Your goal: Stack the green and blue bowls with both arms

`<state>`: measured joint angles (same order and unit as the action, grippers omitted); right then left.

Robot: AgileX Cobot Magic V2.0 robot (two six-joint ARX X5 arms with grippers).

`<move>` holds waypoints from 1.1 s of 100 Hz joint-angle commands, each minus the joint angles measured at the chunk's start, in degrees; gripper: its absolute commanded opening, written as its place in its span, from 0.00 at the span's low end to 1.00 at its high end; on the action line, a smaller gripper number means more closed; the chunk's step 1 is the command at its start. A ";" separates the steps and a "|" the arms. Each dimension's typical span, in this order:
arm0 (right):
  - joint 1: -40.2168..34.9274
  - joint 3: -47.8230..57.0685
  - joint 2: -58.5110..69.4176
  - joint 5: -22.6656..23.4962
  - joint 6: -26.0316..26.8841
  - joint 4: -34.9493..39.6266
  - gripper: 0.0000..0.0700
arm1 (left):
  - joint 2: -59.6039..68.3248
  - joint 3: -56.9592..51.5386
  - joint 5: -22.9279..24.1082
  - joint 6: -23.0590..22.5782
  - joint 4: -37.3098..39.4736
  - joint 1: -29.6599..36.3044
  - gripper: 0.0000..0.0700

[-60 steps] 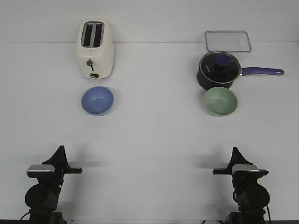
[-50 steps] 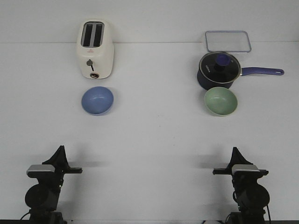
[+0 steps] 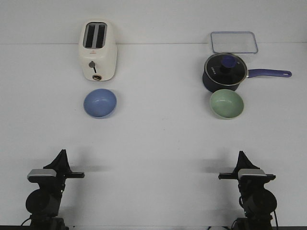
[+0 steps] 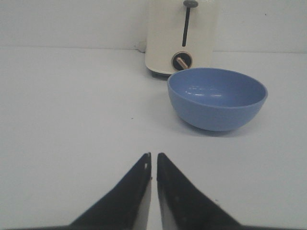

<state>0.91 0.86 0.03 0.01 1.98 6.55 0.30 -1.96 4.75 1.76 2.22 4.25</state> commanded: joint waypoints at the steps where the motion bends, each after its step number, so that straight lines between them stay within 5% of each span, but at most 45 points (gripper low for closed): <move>1: 0.09 -0.13 0.04 0.00 0.81 -0.76 0.02 | -0.11 1.16 -0.04 -0.90 0.66 0.00 0.02; 47: 0.07 -0.13 0.04 0.17 1.53 -0.74 0.02 | -0.11 1.16 -0.04 -0.87 0.66 0.00 0.02; 87: 0.07 0.50 0.04 0.61 17.09 -0.92 0.01 | -0.11 1.16 -0.04 -0.90 0.66 0.00 0.02; 99: 0.07 6.08 1.40 -0.04 23.80 0.96 0.01 | -0.11 1.16 -0.04 -0.90 0.66 0.00 0.02; 110: 0.07 13.77 7.67 -0.37 23.63 1.70 0.04 | -0.11 1.16 -0.04 -0.87 0.66 0.00 0.02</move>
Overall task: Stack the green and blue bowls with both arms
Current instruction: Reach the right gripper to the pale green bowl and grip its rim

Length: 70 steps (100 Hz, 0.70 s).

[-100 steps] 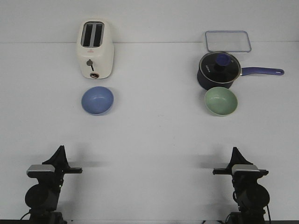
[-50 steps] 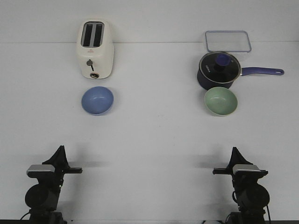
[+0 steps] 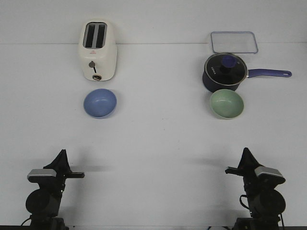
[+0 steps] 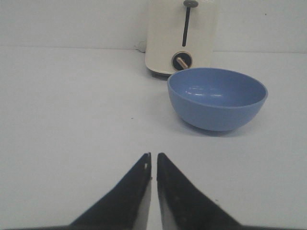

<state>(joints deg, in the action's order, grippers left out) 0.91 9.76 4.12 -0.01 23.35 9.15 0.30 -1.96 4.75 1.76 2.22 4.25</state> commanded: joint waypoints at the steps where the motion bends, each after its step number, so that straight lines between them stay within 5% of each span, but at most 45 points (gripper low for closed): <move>1: 0.09 5.55 4.42 -0.46 2.14 -0.81 0.06 | -0.11 1.16 -0.04 -0.90 0.66 0.00 0.02; 11: 0.13 13.68 15.10 -1.70 -0.37 1.11 0.49 | -0.11 1.16 -0.04 -0.87 0.66 0.00 0.02; 15: 0.15 16.94 19.93 -1.97 -1.53 1.95 0.58 | -0.11 1.16 -0.04 -0.90 0.66 0.00 0.02; 40: 2.01 37.18 51.25 -5.53 -5.81 8.68 0.58 | -0.11 1.16 -0.04 -0.87 0.66 0.00 0.02; 70: 8.41 54.75 82.14 2.12 -8.07 11.02 0.58 | -0.11 1.16 -0.04 -0.90 0.66 0.00 0.02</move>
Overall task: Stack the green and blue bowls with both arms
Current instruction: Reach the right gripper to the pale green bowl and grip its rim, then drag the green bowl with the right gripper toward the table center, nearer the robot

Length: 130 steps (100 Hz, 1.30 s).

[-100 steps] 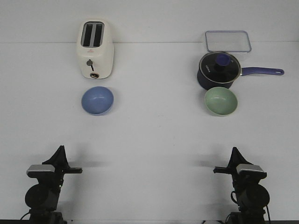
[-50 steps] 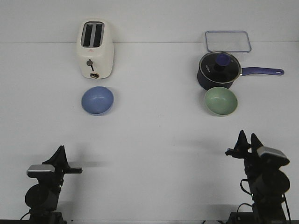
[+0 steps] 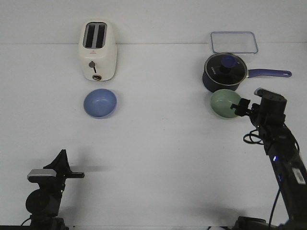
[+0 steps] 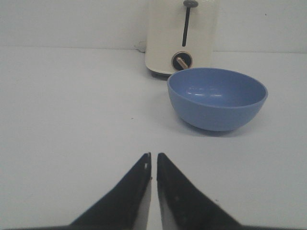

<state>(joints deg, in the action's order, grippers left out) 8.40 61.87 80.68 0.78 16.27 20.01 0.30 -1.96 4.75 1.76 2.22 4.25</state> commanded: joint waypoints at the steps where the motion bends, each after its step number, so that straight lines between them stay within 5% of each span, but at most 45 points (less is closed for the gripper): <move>1: 1.09 3.04 6.34 1.57 -1.01 0.15 0.58 | -0.11 1.16 -0.04 -0.90 0.66 0.00 0.02; 40: 2.86 7.10 22.18 8.98 0.42 -5.03 0.53 | -0.11 1.16 -0.04 -0.87 0.66 0.00 0.02; 62: 2.82 7.10 22.88 9.73 0.90 -5.46 0.00 | -0.11 1.16 -0.04 -0.90 0.68 0.00 0.02; 102: 1.53 4.57 8.33 14.36 -0.09 2.60 0.01 | -0.11 1.16 -0.04 -0.87 0.66 0.00 0.02; 130: -13.86 -12.39 -13.97 14.23 1.57 4.20 0.00 | -0.11 1.16 -0.04 -0.90 0.66 0.00 0.02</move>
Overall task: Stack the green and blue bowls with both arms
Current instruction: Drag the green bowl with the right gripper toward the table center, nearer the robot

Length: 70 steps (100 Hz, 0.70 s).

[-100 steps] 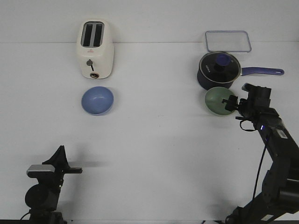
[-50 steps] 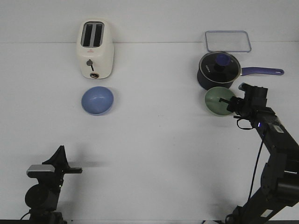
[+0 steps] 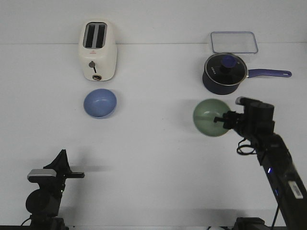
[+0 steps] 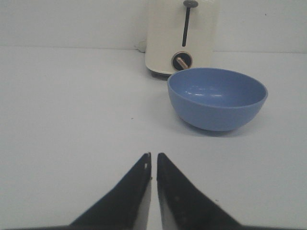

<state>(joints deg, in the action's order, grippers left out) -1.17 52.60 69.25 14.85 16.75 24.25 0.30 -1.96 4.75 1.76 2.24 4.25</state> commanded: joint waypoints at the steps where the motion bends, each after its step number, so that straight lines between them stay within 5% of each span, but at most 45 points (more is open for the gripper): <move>1: -4.72 -3.43 -2.78 0.15 1.20 -0.09 0.00 | -0.11 1.16 -0.04 -0.87 0.63 0.00 0.02; 35: -29.31 -14.73 -3.32 -7.34 9.01 -6.34 0.00 | -0.11 1.16 -0.04 -0.87 0.66 0.00 0.02; 70: -33.33 -14.80 0.37 -11.47 8.83 -5.68 0.01 | -0.11 1.16 -0.04 -0.87 0.63 0.00 0.02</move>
<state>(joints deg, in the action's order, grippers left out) -34.06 37.34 69.01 3.92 24.97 19.00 0.30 -1.96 4.75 1.76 2.22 4.25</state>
